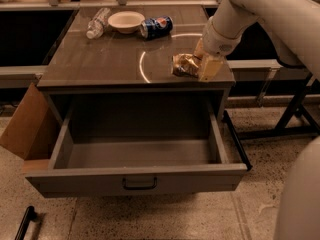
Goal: Pick orange can from top drawer and place on counter
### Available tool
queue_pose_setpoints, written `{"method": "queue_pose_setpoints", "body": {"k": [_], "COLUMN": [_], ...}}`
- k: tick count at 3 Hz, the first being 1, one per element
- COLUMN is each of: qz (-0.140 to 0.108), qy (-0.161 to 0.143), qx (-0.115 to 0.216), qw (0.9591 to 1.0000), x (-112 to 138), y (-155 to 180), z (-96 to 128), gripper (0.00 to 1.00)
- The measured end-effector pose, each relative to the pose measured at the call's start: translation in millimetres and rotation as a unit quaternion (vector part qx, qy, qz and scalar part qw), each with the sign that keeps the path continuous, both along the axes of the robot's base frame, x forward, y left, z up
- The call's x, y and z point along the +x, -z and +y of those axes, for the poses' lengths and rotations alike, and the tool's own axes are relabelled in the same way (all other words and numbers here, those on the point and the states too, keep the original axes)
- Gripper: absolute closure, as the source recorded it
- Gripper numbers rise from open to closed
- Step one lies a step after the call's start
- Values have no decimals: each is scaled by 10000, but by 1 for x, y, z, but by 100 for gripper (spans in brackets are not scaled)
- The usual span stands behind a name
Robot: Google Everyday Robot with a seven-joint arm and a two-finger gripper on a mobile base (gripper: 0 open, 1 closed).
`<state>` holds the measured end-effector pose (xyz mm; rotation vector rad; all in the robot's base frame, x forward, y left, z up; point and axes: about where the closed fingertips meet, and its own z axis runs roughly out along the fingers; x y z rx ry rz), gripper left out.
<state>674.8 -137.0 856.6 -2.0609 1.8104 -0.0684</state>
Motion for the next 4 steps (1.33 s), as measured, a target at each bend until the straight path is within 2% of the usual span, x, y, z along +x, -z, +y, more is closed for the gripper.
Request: {"method": "queue_pose_setpoints", "body": {"k": [1,3,4], "qz": [80,174,224], "qy": [137,166,134], "qx": [199,440,538], "qw": [9997,9987,9982], "x": [20,54,66], "y": [-3,-3,-3], "z": [3,18,26], "gripper": [100,100,81]}}
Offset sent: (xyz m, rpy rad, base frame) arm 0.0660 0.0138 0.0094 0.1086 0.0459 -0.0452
